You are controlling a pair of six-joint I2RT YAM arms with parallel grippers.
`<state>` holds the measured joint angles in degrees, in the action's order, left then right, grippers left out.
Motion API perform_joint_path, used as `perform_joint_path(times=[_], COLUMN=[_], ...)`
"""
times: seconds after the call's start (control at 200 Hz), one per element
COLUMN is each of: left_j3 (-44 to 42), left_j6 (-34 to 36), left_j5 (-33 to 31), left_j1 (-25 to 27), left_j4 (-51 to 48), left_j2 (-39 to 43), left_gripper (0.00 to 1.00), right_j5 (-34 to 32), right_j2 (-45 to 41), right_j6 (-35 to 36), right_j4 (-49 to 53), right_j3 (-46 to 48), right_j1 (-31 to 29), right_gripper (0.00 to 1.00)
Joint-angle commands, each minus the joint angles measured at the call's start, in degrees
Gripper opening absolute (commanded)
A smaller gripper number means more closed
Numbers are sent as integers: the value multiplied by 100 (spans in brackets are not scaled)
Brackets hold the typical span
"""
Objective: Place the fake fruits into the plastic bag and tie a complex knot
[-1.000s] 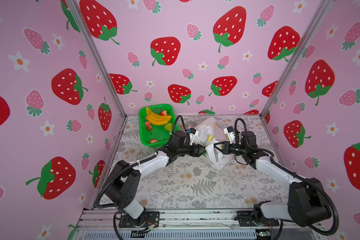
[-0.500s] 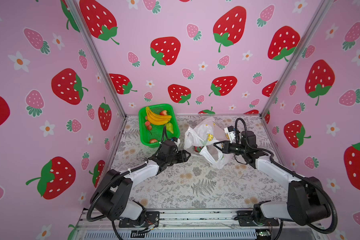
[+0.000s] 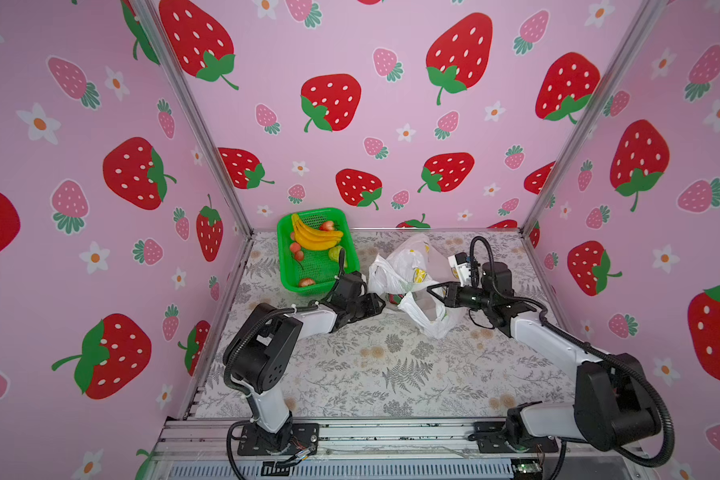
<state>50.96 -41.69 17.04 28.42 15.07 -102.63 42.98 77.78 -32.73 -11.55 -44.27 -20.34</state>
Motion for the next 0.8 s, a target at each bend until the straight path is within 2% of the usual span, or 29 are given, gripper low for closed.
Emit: perform_joint_path(times=[0.0,0.15,0.26,0.41,0.44,0.64,0.795], left_j3=[186,169,134,93,101,261,448], left_j6=[-103,-52,9,80,74,-298,-550], left_j5=[1,-65,-18,285,427,1703,2122], left_j1=[-22,-21,-26,-17,-16,143,317], left_j4=[217,246,285,322,321,362,281], left_j2=[-137,-214,-164,118,202,924,1553], left_gripper=[46,35,21,7,0,0,0], right_j5=[-45,-57,-153,-651,-830,-2457,-3433], right_j2=[-3,1,-51,-249,-332,-1026,-1415], right_j6=[91,100,108,360,457,1037,1290], right_j4=[-61,-58,-33,407,567,1813,2392], right_j3=[46,15,6,-117,-161,-568,-998], right_j1=[24,29,22,22,21,30,30], right_gripper=[0,0,0,0,0,0,0])
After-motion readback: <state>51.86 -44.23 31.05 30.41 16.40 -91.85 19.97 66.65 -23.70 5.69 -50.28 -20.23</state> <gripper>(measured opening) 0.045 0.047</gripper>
